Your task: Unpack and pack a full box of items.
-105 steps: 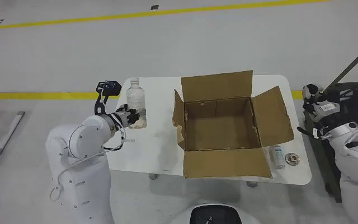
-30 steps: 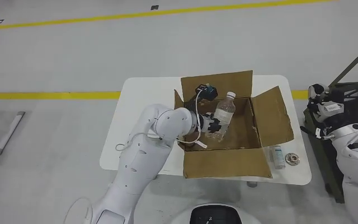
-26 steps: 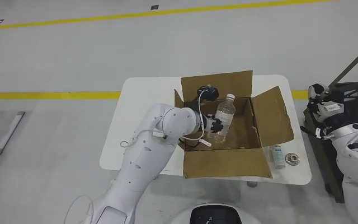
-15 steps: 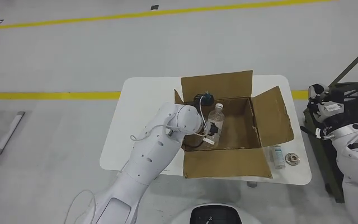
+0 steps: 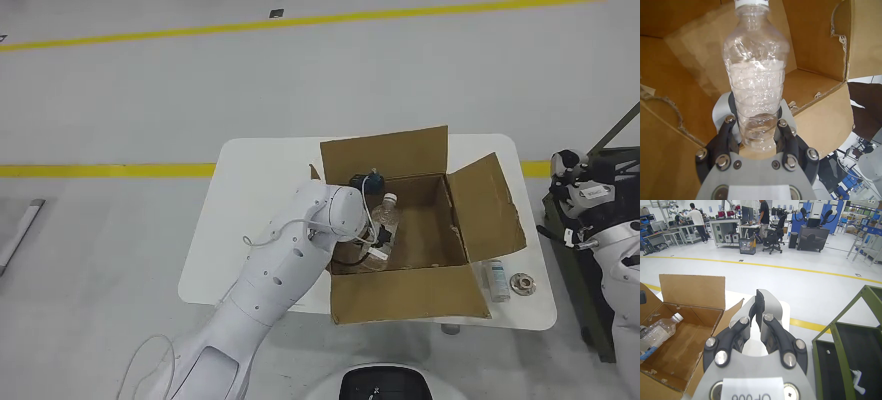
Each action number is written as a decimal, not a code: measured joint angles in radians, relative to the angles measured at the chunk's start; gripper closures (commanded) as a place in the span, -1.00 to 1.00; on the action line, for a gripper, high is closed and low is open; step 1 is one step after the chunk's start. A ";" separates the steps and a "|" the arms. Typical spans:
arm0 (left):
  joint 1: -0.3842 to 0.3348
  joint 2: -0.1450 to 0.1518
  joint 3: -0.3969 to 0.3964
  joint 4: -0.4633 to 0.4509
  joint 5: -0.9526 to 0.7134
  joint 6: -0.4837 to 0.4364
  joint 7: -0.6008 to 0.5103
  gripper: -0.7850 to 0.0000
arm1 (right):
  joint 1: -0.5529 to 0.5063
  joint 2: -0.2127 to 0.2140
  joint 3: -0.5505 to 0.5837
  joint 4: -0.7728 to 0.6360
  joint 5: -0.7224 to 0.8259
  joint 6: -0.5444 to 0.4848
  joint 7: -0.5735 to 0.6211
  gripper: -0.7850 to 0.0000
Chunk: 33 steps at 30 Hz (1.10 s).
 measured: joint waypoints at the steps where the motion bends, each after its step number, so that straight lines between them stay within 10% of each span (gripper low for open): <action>1: 0.000 0.000 0.000 0.000 0.000 0.000 0.000 1.00 | 0.000 0.000 0.000 0.000 0.000 0.000 0.000 1.00; 14: 0.006 -0.014 0.011 0.047 -0.018 0.067 0.010 1.00 | 0.008 0.004 0.018 0.008 0.107 0.016 0.048 1.00; 15: -0.001 -0.016 0.014 0.062 -0.018 0.074 0.003 1.00 | 0.011 0.005 0.020 0.011 0.132 0.015 0.072 0.88; 17: -0.016 -0.023 0.022 0.087 -0.022 0.079 -0.001 1.00 | 0.017 0.009 0.023 0.019 0.199 0.006 0.148 0.02; 18: -0.021 -0.026 0.026 0.094 -0.024 0.078 0.001 1.00 | 0.020 0.011 0.025 0.024 0.229 0.003 0.186 -0.83; 19: -0.028 -0.030 0.031 0.102 -0.023 0.077 0.005 1.00 | 0.024 0.013 0.026 0.031 0.272 -0.002 0.239 -1.00; 30: -0.064 -0.050 0.047 0.163 -0.017 0.099 0.022 1.00 | 0.044 0.036 0.002 0.085 0.439 -0.012 0.520 -1.00; 33: -0.069 -0.053 0.040 0.182 -0.020 0.122 0.020 1.00 | 0.048 0.040 -0.017 0.103 0.451 -0.014 0.531 -0.18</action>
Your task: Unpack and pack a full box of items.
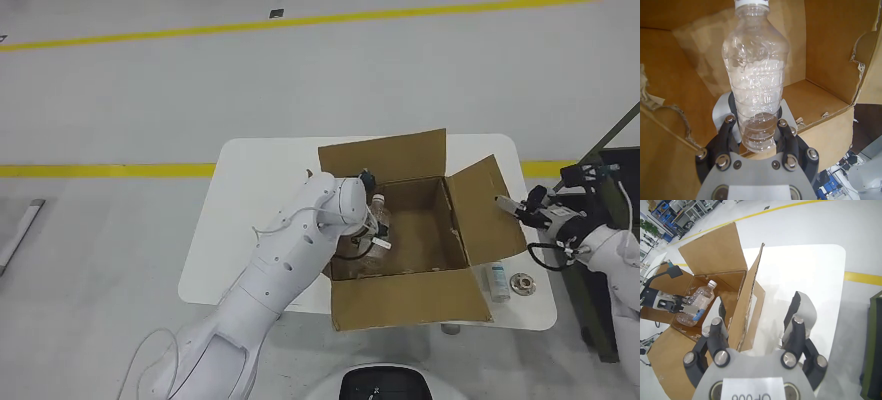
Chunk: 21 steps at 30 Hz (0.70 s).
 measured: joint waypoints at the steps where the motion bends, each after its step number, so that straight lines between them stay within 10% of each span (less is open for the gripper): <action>1: -0.001 -0.001 -0.002 0.007 -0.002 0.005 -0.002 1.00 | 0.002 0.001 -0.008 0.008 0.004 0.001 0.004 0.06; 5: -0.006 -0.005 -0.003 0.040 -0.012 0.008 -0.003 1.00 | 0.008 0.005 -0.034 0.037 0.003 0.005 -0.005 1.00; 21: -0.064 -0.051 0.051 0.236 -0.047 0.024 0.013 1.00 | -0.001 0.020 -0.069 0.067 0.090 0.041 -0.017 1.00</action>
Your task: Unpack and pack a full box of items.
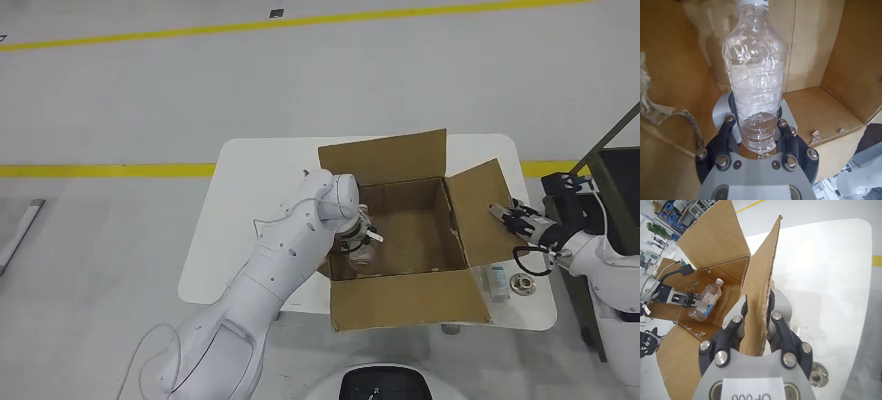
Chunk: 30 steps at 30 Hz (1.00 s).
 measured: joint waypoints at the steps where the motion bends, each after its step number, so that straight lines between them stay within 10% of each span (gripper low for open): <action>1: -0.004 -0.006 0.012 0.010 0.007 0.003 0.003 1.00 | -0.003 0.001 -0.001 -0.004 0.007 0.001 0.000 1.00; 8: -0.028 -0.042 0.082 0.075 0.064 0.027 0.027 1.00 | -0.027 0.008 -0.010 -0.023 0.028 0.010 0.003 1.00; 11: -0.033 -0.059 0.094 0.105 0.051 0.025 0.025 -1.00 | -0.034 0.012 -0.015 -0.033 0.015 0.004 0.003 1.00; 28: -0.075 -0.098 0.091 0.142 0.027 0.021 0.026 -1.00 | -0.036 0.032 -0.022 -0.044 -0.009 0.004 -0.029 1.00; 30: -0.074 -0.090 0.073 0.110 0.020 0.002 0.031 -1.00 | -0.033 0.034 -0.022 -0.044 -0.009 0.009 -0.033 0.44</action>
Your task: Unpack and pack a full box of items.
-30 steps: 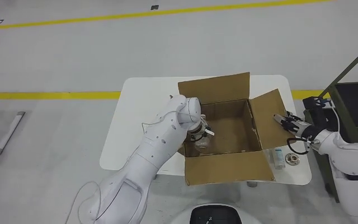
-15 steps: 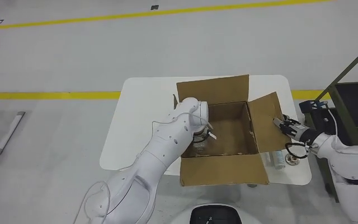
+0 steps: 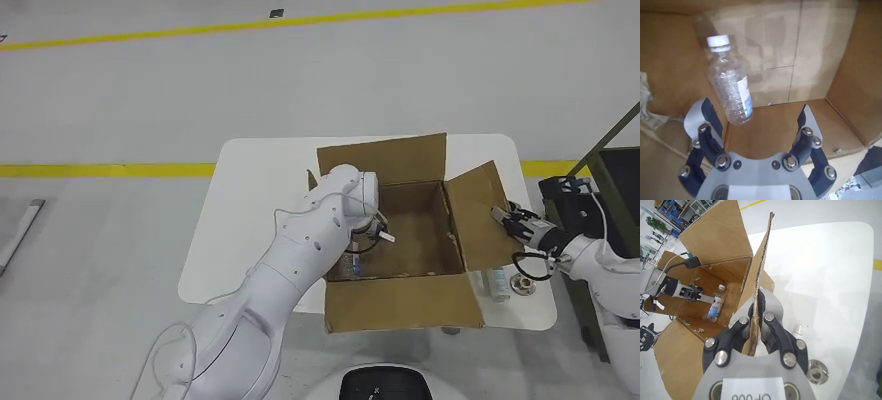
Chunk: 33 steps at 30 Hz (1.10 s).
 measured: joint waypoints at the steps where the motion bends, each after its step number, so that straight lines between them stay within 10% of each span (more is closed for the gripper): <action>1: 0.002 0.008 -0.015 -0.023 -0.001 -0.012 0.008 -1.00 | 0.002 0.001 0.001 -0.001 -0.004 0.005 -0.004 0.33; 6: 0.036 0.053 -0.092 -0.145 0.007 -0.056 0.024 -1.00 | 0.007 0.006 0.005 -0.008 -0.024 0.018 -0.037 0.00; 7: 0.054 0.067 -0.119 -0.190 0.012 -0.070 0.034 -1.00 | 0.008 0.007 0.007 -0.011 -0.029 0.021 -0.049 -1.00; 23: 0.446 0.251 -0.478 -0.947 0.368 -0.143 0.026 -1.00 | -0.004 0.021 0.070 -0.128 -0.378 0.093 -0.422 -1.00; 27: 0.456 0.253 -0.484 -0.963 0.376 -0.142 0.028 -1.00 | -0.018 0.022 0.078 -0.139 -0.442 0.088 -0.517 1.00; 33: 0.455 0.253 -0.483 -0.961 0.375 -0.142 0.028 -1.00 | -0.037 0.023 0.085 -0.134 -0.471 0.082 -0.545 1.00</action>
